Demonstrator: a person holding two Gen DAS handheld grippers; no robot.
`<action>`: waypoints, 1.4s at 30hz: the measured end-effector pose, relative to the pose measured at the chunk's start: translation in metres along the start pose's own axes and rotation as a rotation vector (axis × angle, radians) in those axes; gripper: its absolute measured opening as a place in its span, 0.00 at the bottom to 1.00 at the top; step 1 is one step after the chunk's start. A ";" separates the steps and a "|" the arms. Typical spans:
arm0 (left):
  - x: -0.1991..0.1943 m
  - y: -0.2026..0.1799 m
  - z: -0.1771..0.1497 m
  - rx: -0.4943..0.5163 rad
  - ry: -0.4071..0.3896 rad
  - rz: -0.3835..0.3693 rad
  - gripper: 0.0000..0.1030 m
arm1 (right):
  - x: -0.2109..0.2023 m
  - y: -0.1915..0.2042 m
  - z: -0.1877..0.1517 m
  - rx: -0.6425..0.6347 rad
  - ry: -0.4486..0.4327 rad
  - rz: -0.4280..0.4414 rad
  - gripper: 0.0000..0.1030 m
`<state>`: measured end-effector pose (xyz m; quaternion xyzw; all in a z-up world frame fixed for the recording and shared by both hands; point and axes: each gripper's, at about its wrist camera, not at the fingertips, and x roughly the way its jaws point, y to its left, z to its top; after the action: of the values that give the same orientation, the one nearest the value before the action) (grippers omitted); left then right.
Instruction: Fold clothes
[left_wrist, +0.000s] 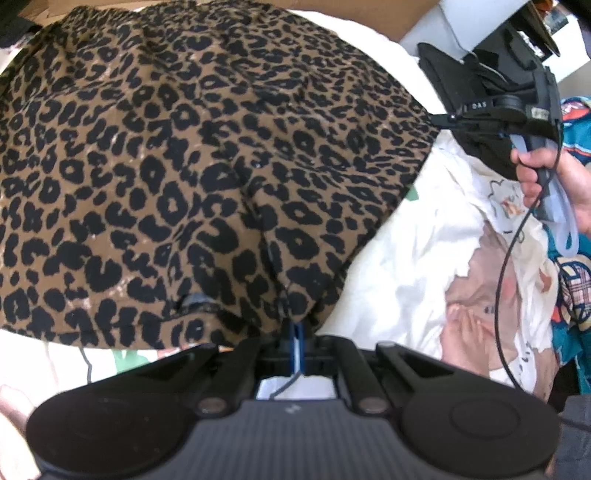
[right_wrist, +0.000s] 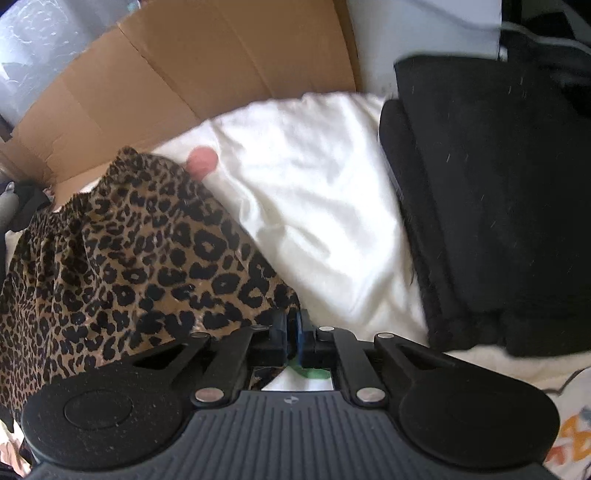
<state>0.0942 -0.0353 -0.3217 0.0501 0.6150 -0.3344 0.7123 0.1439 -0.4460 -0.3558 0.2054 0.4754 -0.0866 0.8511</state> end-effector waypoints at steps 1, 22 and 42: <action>-0.001 -0.001 0.001 0.001 -0.005 -0.006 0.02 | -0.004 0.000 0.002 -0.004 -0.011 -0.004 0.02; 0.031 -0.024 0.013 0.047 0.025 -0.132 0.02 | -0.010 -0.004 0.028 -0.066 -0.071 -0.152 0.04; -0.041 0.017 0.015 -0.092 -0.109 -0.090 0.08 | -0.018 0.085 -0.013 -0.170 -0.033 0.165 0.13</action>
<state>0.1153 -0.0124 -0.2866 -0.0286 0.5917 -0.3397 0.7305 0.1532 -0.3648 -0.3244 0.1695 0.4483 0.0208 0.8774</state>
